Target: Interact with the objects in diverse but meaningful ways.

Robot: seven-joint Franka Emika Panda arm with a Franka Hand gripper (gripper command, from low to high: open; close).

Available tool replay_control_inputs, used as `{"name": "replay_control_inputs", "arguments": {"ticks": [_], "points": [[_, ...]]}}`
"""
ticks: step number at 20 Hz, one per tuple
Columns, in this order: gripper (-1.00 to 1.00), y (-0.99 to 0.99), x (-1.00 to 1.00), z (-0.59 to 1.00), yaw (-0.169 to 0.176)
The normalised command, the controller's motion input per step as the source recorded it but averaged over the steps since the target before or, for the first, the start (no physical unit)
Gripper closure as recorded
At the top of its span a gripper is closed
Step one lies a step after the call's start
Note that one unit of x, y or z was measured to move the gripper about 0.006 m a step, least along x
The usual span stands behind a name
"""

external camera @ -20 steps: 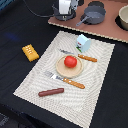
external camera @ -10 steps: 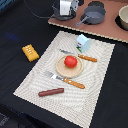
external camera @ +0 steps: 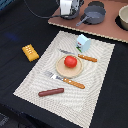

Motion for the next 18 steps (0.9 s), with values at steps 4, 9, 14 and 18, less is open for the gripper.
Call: {"name": "replay_control_inputs", "arguments": {"ticks": [4,9,14,18], "points": [[1.0,-0.93,-0.22,0.54,0.0],[1.0,-0.93,-0.24,0.27,0.0],[1.0,-0.93,-0.26,0.04,0.0],[1.0,-0.91,-0.3,-0.09,0.0]]}}
